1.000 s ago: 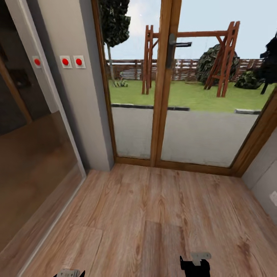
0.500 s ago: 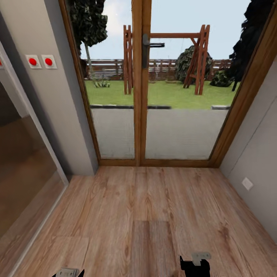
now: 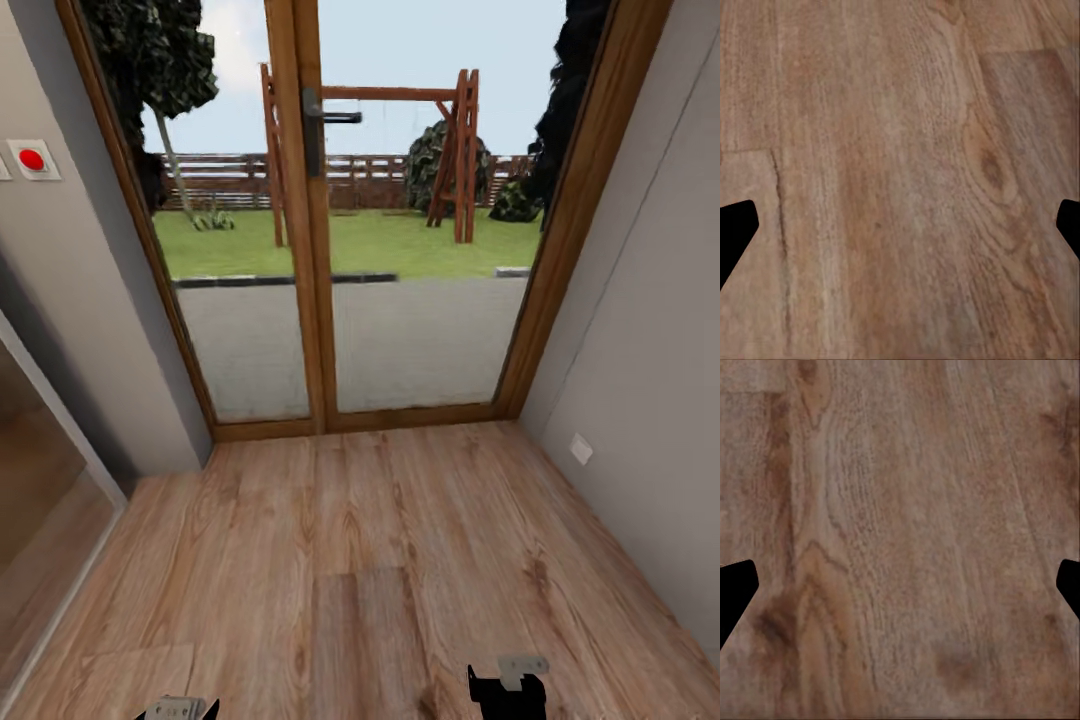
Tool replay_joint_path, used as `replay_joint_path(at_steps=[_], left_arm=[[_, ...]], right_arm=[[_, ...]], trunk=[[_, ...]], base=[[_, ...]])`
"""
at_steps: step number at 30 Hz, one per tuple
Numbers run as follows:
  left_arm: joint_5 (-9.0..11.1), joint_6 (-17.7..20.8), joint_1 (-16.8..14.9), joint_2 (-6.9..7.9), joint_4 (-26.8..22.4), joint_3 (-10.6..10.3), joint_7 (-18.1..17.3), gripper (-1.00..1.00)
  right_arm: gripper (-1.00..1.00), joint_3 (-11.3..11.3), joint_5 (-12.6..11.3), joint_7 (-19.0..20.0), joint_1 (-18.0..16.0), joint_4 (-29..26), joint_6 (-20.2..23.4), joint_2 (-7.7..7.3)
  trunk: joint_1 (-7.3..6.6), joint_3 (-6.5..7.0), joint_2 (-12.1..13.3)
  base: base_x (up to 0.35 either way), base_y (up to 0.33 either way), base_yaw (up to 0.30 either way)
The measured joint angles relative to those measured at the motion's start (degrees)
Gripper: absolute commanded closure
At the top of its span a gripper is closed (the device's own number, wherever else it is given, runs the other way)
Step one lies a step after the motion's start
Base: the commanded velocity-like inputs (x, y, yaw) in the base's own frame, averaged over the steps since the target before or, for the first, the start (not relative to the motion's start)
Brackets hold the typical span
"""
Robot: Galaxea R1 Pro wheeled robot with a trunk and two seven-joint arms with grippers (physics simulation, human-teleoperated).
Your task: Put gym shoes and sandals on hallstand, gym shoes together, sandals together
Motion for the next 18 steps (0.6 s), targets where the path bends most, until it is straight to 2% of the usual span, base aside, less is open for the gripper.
replay_joint_path(at_steps=[9, 18], left_arm=[[0.02, 0.05, 0.0, -0.14, 0.0, 0.01, 0.0, -1.0], [-0.03, 0.09, 0.01, -0.25, -0.02, 0.01, 0.01, -1.0]], right_arm=[[-1.0, -0.01, 0.0, -0.02, -0.01, 0.0, 0.0, 0.0], [-1.0, -0.02, -0.02, 0.0, 0.01, -0.01, 0.02, 0.0]], trunk=[[-0.01, 0.0, 0.0], [-0.02, 0.0, 0.0]], base=[[0.064, 0.004, -0.296], [0.222, 0.188, -0.296]])
